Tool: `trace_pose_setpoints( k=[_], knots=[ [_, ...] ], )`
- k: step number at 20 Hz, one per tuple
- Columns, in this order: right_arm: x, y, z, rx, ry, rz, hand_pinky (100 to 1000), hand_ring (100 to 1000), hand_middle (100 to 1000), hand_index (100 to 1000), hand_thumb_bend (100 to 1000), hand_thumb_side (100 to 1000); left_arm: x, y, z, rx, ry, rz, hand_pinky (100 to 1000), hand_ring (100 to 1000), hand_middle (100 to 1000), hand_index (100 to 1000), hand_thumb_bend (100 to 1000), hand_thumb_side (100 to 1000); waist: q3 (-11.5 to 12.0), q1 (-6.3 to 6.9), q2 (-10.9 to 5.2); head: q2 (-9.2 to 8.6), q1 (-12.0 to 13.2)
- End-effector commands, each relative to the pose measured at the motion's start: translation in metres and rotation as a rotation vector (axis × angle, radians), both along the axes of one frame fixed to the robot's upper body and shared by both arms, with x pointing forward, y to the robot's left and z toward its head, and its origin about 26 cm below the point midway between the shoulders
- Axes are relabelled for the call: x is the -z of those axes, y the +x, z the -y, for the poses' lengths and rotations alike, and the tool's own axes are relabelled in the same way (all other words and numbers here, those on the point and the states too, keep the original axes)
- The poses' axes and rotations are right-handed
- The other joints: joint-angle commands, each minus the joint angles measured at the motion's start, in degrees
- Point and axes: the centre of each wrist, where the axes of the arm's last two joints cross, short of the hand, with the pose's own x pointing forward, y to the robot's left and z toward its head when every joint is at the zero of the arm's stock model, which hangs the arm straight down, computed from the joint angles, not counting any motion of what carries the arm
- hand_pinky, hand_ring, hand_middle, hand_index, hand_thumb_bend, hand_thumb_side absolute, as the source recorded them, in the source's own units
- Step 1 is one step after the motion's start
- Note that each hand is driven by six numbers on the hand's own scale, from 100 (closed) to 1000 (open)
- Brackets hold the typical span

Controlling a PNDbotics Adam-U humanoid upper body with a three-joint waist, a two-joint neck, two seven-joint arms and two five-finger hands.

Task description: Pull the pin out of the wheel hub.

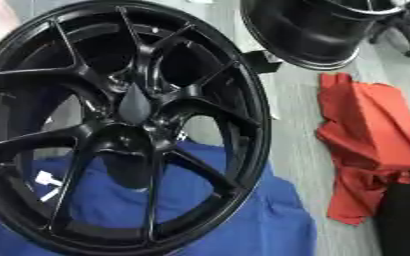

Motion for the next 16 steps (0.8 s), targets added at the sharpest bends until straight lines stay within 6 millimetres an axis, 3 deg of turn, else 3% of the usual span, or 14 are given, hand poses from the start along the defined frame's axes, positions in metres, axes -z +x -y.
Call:
trace_pose_setpoints(
  k=[1, 8, 9, 11, 16],
  knots=[
    [-0.006, -0.007, 0.024, 0.162, -0.006, 0.019, 763, 650, 439, 486, 100, 100, -0.013, 0.0, 0.001, 0.01, 0.038, 0.019, 870, 791, 711, 795, 374, 822, 0.1, 0.43, -0.72, -0.94, -0.8],
    [0.017, 0.011, 0.041, 0.329, -0.047, -0.045, 765, 654, 444, 490, 100, 100, -0.013, 0.001, 0.002, 0.016, 0.04, 0.017, 870, 791, 711, 795, 374, 822, 0.5, 0.38, -0.81, -1.02, -1.4],
    [0.024, 0.011, 0.045, 0.343, -0.045, -0.062, 834, 834, 776, 802, 134, 100, -0.013, 0.0, 0.001, 0.014, 0.038, 0.017, 870, 791, 712, 796, 374, 823, 0.2, 0.37, -0.76, -1.53, -1.9],
    [0.039, 0.008, 0.056, 0.395, -0.02, -0.13, 834, 834, 776, 802, 134, 100, -0.013, 0.0, 0.001, 0.014, 0.038, 0.016, 870, 791, 712, 796, 374, 823, 0.2, 0.31, -0.84, -1.95, -2.7],
    [0.043, 0.009, 0.062, 0.426, -0.001, -0.186, 834, 834, 776, 802, 134, 100, -0.012, 0.0, 0.001, 0.015, 0.038, 0.015, 870, 791, 712, 796, 374, 823, 0.2, 0.29, -0.9, -2.04, -3.0]
  ],
)
